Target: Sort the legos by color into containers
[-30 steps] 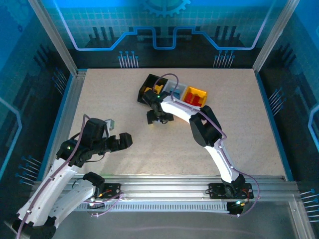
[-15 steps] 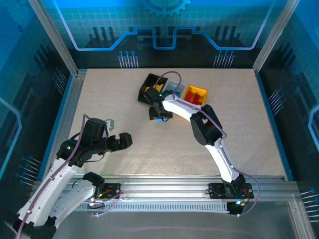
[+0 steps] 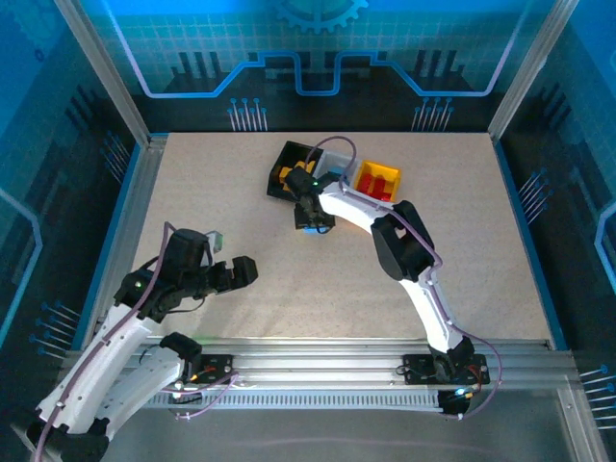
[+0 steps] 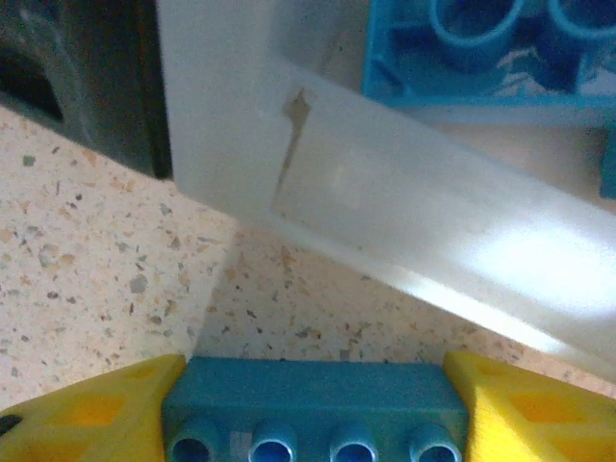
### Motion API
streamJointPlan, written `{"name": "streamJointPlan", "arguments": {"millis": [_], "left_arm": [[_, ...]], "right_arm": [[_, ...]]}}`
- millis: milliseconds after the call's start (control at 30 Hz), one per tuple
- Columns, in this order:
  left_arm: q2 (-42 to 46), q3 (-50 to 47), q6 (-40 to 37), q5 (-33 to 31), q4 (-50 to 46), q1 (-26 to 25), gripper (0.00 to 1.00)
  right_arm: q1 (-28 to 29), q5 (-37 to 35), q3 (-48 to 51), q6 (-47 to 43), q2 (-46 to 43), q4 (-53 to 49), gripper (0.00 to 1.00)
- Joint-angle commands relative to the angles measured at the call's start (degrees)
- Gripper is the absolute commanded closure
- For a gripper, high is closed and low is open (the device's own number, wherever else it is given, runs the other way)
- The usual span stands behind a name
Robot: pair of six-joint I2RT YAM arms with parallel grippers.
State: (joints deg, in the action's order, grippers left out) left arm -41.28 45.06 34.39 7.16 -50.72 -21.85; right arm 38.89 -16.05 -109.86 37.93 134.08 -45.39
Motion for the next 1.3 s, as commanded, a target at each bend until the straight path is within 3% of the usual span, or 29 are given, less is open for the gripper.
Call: {"name": "streamJointPlan", "arguments": {"millis": [0,333,633,800,1067,1267], "left_arm": [[0.0,-0.9,1.3,1.3,2.1,0.5,0.01],[-1.5,-1.0,1.3,2.0,5.8,0.5,0.01],[-1.8,-0.8,0.0,1.5,7.7,0.6,0.01],[-1.7,-0.6,-0.6,0.0,6.7,0.8,0.01],[-2.5,0.2,-0.3,-2.0,5.6,1.4,0.01],[-5.4,2.1,0.7,-2.3,4.9,1.7,0.01]], "right_arm": [[0.7,-0.3,2.7,1.0,-4.5,-0.9,0.45],[3.1,1.8,6.0,4.0,-16.5,-3.7,0.44],[-2.1,2.3,-4.0,2.7,-21.3,-8.8,0.44],[-6.2,3.4,-13.7,1.2,-16.5,-10.7,0.44],[-13.4,7.3,-31.2,1.1,-1.4,-13.9,0.43],[-16.8,11.0,-34.8,3.2,5.9,-11.3,0.43]]}}
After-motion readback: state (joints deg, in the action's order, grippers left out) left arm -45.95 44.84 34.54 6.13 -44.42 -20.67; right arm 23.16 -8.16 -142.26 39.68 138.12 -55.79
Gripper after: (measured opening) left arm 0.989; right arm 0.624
